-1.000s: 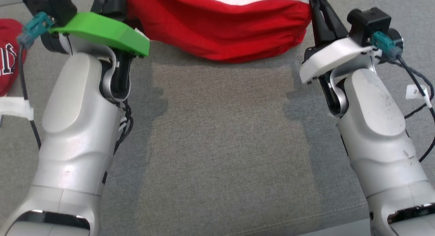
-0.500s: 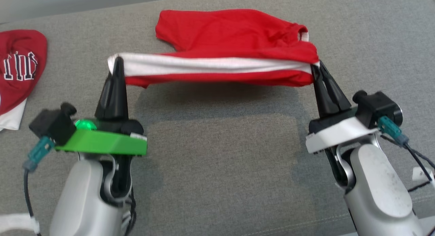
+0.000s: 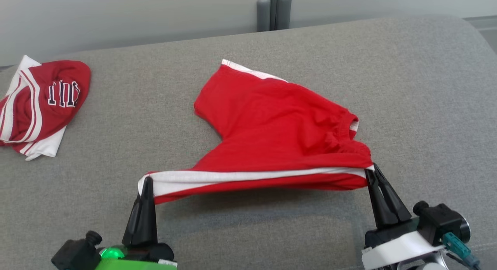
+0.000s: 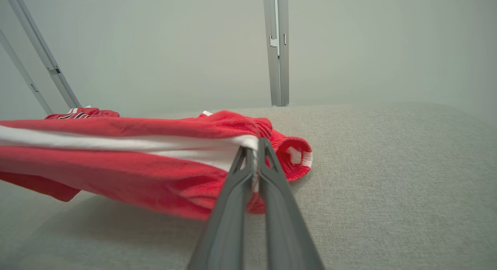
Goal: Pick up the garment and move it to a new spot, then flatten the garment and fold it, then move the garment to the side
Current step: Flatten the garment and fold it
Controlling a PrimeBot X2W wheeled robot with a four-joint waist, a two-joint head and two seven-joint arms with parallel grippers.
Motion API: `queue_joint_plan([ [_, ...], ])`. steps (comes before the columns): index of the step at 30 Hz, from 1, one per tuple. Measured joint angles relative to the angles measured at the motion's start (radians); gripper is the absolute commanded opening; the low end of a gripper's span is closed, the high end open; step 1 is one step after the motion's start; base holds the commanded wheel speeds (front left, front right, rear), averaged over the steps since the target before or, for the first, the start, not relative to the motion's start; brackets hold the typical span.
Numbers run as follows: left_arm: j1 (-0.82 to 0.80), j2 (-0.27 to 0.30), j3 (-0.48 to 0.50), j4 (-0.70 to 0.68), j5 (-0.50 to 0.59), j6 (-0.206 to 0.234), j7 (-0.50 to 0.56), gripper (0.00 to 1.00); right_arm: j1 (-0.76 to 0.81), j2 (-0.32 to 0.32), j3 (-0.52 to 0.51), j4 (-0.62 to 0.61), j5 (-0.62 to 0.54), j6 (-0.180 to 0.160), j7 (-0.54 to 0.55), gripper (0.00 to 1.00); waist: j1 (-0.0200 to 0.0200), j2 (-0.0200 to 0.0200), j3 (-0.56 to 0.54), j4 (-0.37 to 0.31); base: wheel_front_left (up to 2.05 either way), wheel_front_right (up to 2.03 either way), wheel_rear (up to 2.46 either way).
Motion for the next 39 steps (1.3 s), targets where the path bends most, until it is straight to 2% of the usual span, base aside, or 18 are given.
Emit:
queue_joint_plan([
  [11,0.164,-0.012,0.044,-0.128,0.020,0.008,0.000,0.00,0.214,0.003,0.030,-0.105,0.002,0.000,0.000,0.00,0.0000,0.0000,-0.057,-0.005,0.00,0.00,0.00],
  [18,0.154,-0.013,0.026,-0.103,0.025,0.007,0.000,0.00,0.234,0.004,0.067,-0.103,0.003,0.000,0.000,0.00,0.0000,0.0000,-0.059,-0.042,0.00,0.00,0.00],
  [22,0.062,0.004,-0.005,-0.043,0.043,-0.001,0.007,0.00,0.195,0.003,0.075,-0.060,0.026,0.000,0.000,0.00,0.0000,0.0000,-0.055,-0.062,0.00,0.00,0.00],
  [28,-0.192,0.043,-0.040,0.154,0.067,-0.011,0.007,0.00,0.081,0.003,0.084,0.063,0.060,0.000,0.000,0.00,0.0000,0.0000,-0.024,-0.080,0.00,0.00,0.00],
  [36,-0.503,0.056,-0.142,0.425,0.070,-0.015,0.002,0.00,-0.105,0.003,0.098,0.226,0.118,0.000,-0.001,0.00,0.0000,0.0000,0.048,-0.104,0.00,0.00,0.00],
  [39,-0.569,0.059,-0.150,0.466,0.070,-0.016,0.001,0.00,-0.151,0.003,0.104,0.256,0.134,0.000,-0.001,0.00,0.0000,0.0000,0.070,-0.112,0.00,0.00,0.00],
])
